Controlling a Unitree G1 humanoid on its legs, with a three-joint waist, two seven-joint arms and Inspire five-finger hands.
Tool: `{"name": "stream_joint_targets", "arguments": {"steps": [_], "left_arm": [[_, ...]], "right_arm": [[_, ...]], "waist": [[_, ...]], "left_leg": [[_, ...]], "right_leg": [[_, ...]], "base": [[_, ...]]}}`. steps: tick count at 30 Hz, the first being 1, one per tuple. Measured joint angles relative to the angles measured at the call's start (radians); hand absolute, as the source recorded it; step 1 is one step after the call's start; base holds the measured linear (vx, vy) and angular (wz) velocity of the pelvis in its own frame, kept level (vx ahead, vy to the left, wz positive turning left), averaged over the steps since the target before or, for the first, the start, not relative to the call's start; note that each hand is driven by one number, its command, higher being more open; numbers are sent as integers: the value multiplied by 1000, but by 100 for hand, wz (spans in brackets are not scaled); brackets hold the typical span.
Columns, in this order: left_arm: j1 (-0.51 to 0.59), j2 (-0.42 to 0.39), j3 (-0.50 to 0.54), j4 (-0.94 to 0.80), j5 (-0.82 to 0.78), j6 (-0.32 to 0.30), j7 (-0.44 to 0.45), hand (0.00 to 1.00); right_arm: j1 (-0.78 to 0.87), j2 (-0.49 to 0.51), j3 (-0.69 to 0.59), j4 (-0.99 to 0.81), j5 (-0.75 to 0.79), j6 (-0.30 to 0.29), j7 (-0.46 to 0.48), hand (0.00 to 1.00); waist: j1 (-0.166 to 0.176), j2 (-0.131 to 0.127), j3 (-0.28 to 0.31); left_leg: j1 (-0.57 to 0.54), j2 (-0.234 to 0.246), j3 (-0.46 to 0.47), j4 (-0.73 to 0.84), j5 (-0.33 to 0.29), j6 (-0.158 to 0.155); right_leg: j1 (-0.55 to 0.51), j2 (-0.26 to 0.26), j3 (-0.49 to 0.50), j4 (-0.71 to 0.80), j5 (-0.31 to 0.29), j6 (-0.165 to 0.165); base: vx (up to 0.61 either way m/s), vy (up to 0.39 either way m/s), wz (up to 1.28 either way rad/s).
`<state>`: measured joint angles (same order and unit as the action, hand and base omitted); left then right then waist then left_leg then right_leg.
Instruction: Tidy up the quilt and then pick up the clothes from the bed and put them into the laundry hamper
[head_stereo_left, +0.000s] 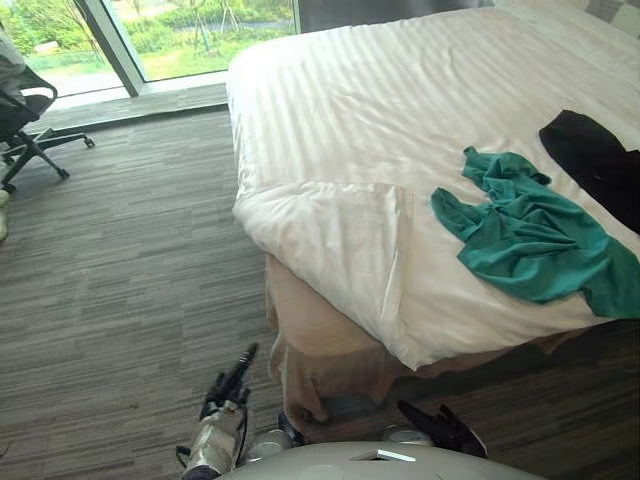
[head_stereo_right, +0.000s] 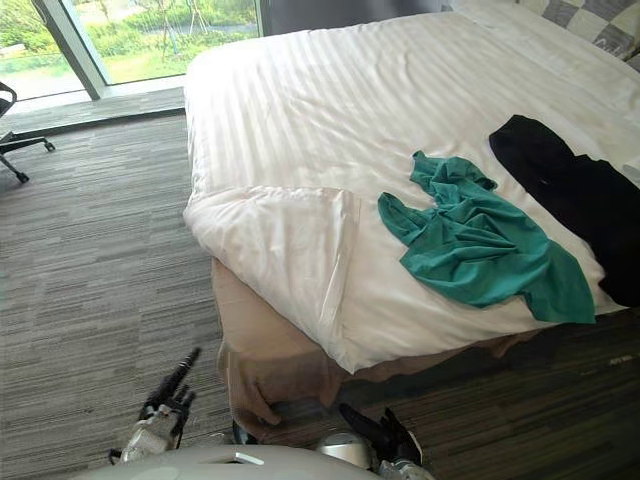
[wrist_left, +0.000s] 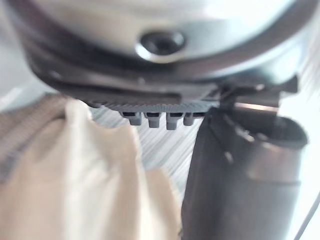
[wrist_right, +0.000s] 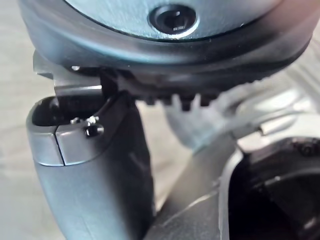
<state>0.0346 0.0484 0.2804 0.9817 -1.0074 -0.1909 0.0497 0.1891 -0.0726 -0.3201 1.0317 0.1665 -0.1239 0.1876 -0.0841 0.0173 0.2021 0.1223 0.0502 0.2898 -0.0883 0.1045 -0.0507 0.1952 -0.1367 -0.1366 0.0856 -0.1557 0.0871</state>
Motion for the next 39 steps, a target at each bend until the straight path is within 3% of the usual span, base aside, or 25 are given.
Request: {"name": "stream_joint_targets", "arguments": {"steps": [5,10,13,16,20,23,26,30,35,39], "left_arm": [[-51,75,254,-51,-261,-207,197,100],[-66,177,463,-120,-276,-338,400,100],[-66,227,535,-172,-172,-347,475,100],[-66,278,532,-248,15,-294,482,100],[-93,378,419,-375,304,-192,428,100],[-207,479,242,-488,589,-121,313,100],[-308,527,99,-525,742,-94,219,100],[-451,568,-114,-533,869,-41,76,100],[-617,598,-425,-507,978,45,-81,100],[-702,598,-560,-473,1029,74,-143,100]], "right_arm": [[1,-17,53,-5,13,7,-19,100],[28,-27,96,-17,71,30,-53,100],[46,-28,112,-28,87,38,-67,100],[69,-28,123,-57,93,38,-69,100],[88,-28,123,-68,96,26,-69,100],[101,-24,96,-68,114,-4,-63,100],[105,-15,52,-68,117,-22,-56,100],[104,-7,13,-67,117,-21,-39,100],[106,-8,-49,-62,116,-15,-35,100],[110,-10,-81,-54,115,-10,-20,100]], "waist": [[2,9,-7],[17,20,-26],[30,21,-44],[31,25,-49],[41,31,-55],[53,34,-65],[42,51,-67],[21,60,-67],[-36,67,-65],[-67,71,-63]], "left_leg": [[-1,13,-16,-1,0,-4],[-7,12,4,-1,-21,-6],[-7,9,14,-1,-33,-9],[-5,7,19,-1,-43,-12],[2,5,21,-1,-43,-15],[3,2,17,-1,-43,-16],[4,-5,20,-1,-43,-15],[7,-3,37,-1,-43,-16],[6,9,63,-2,-40,-19],[6,16,80,-2,-39,-21]], "right_leg": [[6,10,-12,-1,-4,-6],[6,13,-4,-18,-5,-9],[8,8,-4,-28,-6,-10],[18,0,-8,-36,-3,-6],[33,-1,-10,-40,-5,-9],[35,0,-12,-40,-5,-10],[33,0,-7,-40,-5,-10],[20,4,8,-39,-6,-10],[-7,14,45,-33,-5,-12],[-24,19,65,-23,-5,-12]], "base": [[-55,-28,8],[10,3,-2],[78,16,-4],[97,13,0],[96,-18,0],[64,-30,4],[14,-11,-1],[-29,-18,-15],[-40,-27,-23],[-24,-22,-16]]}}
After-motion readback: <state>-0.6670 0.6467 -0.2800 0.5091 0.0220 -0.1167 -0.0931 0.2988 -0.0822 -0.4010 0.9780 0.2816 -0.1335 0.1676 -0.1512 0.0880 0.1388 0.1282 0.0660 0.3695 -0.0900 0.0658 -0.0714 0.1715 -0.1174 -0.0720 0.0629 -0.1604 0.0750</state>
